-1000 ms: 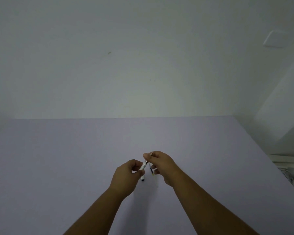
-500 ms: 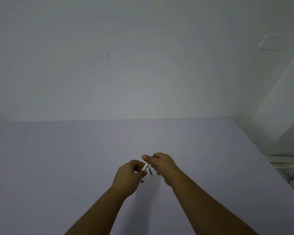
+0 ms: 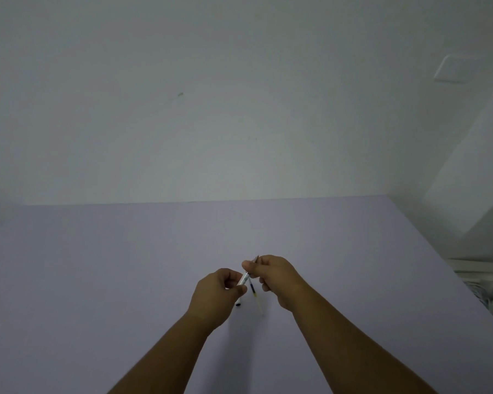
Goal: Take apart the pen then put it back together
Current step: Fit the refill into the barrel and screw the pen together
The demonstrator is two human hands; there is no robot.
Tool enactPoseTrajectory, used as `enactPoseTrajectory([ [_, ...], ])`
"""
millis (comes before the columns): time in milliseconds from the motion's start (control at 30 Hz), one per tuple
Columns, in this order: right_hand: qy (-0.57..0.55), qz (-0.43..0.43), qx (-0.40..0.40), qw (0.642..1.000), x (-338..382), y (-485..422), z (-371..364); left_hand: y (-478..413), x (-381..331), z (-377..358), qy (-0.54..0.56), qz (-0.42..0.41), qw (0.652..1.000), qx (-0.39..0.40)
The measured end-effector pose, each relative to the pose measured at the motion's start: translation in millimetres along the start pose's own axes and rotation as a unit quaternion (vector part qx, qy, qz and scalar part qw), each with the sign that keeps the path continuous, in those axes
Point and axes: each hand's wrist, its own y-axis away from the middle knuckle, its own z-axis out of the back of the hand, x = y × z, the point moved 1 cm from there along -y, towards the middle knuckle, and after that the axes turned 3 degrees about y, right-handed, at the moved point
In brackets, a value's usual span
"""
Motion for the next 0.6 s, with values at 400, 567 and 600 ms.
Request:
enactPoseTrajectory([
  [400, 0.043, -0.024, -0.024, 0.999, 1.6, 3.2, 1.7, 2.9, -6.9, -4.3, 0.006, 0.0, 1.0, 0.004],
  [567, -0.021, 0.007, 0.013, 1.0, 3.1, 5.4, 5.0, 2.8, -7.8, -3.5, 0.009, 0.005, 1.0, 0.003],
  [600, 0.01, -0.004, -0.003, 1.0, 3.0, 4.4, 4.7, 3.2, -8.2, -3.8, 0.003, 0.0, 1.0, 0.003],
])
